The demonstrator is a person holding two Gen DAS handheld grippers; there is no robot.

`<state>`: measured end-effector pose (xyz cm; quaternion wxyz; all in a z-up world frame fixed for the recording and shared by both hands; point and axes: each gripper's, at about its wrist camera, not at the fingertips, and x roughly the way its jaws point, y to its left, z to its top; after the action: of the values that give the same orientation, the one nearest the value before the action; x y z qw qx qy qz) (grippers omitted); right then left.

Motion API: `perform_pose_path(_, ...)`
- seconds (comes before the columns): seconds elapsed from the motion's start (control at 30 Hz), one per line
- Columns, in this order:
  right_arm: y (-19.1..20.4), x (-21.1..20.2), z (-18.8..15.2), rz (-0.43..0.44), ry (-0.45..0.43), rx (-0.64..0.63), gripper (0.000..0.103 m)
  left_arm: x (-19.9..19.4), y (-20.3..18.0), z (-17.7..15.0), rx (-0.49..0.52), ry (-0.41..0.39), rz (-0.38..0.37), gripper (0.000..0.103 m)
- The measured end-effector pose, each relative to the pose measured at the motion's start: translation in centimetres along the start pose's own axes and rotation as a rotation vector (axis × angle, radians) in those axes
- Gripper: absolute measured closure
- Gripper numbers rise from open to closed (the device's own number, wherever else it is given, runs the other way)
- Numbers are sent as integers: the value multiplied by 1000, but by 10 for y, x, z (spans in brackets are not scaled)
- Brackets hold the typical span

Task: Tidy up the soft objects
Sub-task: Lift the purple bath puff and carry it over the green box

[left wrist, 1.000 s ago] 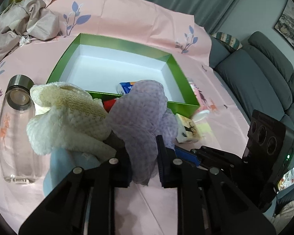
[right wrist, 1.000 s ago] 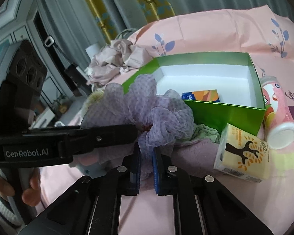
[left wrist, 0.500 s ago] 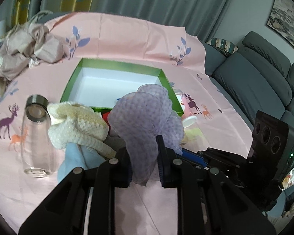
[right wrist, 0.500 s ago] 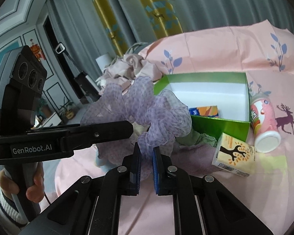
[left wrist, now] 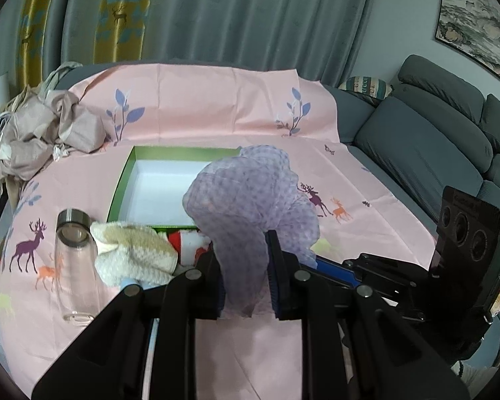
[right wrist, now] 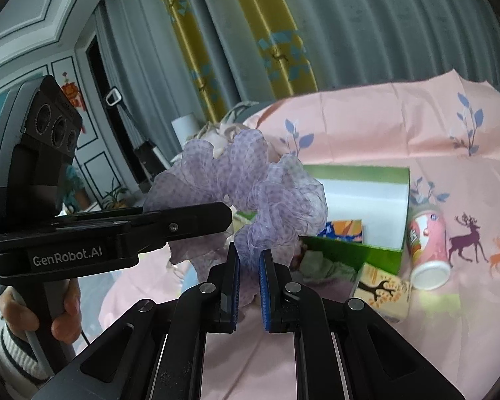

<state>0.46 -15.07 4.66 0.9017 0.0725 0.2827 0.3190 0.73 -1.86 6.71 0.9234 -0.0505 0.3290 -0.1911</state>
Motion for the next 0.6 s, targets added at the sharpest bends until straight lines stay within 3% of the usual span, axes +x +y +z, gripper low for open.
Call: perform_pose_path(0.6, -4, 3, 31, -47, -56, -36, 92, 12, -5, 34, 39, -48, -3, 85)
